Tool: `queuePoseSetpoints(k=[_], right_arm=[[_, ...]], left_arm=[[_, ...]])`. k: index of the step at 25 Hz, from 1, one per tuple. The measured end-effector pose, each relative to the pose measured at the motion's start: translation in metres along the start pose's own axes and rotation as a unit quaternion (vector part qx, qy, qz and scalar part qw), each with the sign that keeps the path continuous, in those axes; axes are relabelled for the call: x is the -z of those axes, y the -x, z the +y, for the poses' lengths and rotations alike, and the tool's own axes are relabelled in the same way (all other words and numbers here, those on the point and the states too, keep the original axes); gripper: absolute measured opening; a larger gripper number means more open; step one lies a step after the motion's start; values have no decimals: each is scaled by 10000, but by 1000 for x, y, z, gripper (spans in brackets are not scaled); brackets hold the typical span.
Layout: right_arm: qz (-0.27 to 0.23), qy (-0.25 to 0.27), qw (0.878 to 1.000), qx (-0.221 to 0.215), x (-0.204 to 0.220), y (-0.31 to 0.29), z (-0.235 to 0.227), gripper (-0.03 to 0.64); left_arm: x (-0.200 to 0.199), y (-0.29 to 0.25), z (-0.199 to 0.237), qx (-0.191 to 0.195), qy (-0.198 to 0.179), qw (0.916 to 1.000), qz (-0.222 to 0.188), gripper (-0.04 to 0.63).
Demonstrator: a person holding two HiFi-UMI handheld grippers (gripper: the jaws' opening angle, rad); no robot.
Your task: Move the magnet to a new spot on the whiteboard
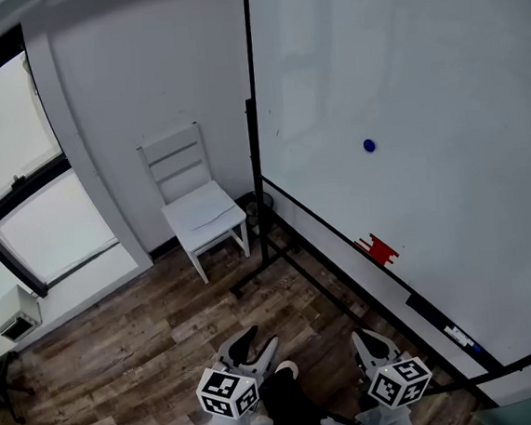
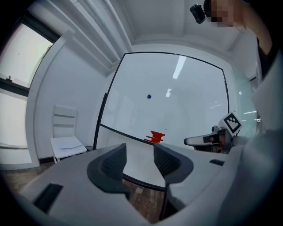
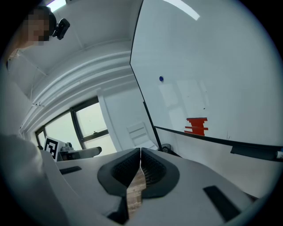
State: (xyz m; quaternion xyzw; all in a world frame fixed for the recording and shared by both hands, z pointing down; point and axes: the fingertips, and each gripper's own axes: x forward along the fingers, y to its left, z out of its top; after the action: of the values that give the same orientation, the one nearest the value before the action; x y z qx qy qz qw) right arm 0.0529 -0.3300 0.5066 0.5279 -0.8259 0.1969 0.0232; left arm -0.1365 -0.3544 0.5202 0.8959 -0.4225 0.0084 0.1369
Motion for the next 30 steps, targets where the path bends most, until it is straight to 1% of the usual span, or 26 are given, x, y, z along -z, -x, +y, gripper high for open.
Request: queuePoseSetpoints(k=[6,10,15,18,25,30], right_arm=[[-143,-21,9999,86,-21,-29,-19,29],[-279,-155,9993,176,-38,-51,-35,29],[-526,-163,9980,312,-67,-82,-51,29],[-648,-186,9966,468,-79,-99,-63,29],[-767,-302,9936,775,-93,-123,-88,29],[-833,-342,9906,1034,-101,-127,-106,29]], left_arm=[[-9,-33,17,115,-13,9999,25,187],[-18,-62,30,240,-30,9997,67,187],[-39,-104,48,520,-187,9984,118,187],[-50,-130,59,712,-266,9970,136,187],[-65,-181,74,1054,-370,9934,239,187],[-69,-213,73,1331,-374,9900,282,187]])
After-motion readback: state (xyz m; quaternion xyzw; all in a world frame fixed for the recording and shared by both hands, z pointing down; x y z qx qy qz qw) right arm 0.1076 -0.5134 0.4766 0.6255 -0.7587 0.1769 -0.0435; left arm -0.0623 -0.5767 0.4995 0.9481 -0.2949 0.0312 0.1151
